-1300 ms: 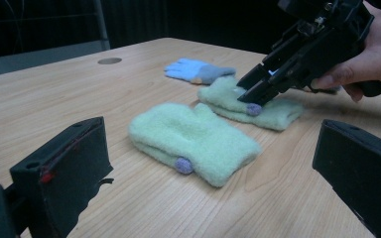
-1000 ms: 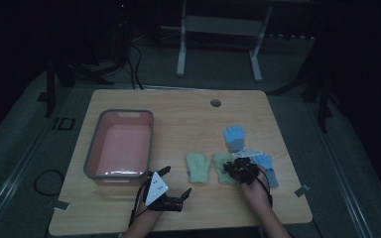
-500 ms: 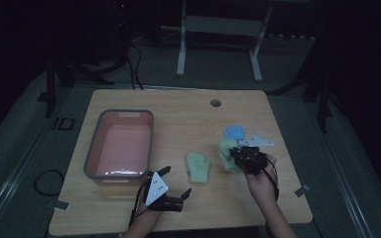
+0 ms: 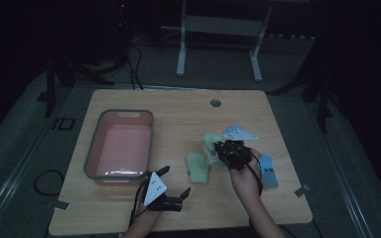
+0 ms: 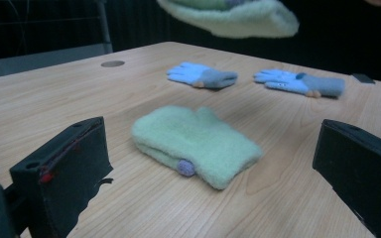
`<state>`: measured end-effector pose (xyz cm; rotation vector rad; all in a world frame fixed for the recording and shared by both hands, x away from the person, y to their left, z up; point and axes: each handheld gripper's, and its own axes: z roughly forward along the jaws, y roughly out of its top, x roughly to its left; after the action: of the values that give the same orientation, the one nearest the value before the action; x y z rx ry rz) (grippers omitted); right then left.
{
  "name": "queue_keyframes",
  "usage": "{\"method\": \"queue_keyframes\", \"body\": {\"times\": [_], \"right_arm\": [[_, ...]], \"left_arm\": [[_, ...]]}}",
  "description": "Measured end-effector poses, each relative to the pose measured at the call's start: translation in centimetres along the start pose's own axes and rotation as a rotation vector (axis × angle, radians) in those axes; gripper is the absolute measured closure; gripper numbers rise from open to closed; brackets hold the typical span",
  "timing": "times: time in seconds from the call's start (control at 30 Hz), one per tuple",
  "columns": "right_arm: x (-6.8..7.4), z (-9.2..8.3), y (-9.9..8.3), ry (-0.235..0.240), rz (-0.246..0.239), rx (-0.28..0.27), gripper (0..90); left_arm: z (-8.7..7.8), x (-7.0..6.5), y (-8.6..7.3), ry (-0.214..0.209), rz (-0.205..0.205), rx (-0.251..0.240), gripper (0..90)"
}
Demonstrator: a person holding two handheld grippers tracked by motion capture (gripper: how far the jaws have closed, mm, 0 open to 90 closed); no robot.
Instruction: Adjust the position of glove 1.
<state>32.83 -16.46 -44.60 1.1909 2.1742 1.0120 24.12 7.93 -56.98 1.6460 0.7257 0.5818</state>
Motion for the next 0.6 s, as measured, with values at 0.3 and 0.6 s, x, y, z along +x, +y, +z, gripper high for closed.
{"method": "queue_keyframes", "body": {"times": [0.3, 0.6], "right_arm": [[3.4, 2.4, -0.5, -0.028, -0.005, 0.042, 84.1], [4.4, 5.3, -2.3, -0.028, -0.002, 0.123, 84.1]], "left_arm": [[-0.1, -0.1, 0.0, 0.007, 0.008, -0.002, 1.4], [0.0, -0.1, 0.0, 0.002, 0.008, 0.001, 1.5]]}}
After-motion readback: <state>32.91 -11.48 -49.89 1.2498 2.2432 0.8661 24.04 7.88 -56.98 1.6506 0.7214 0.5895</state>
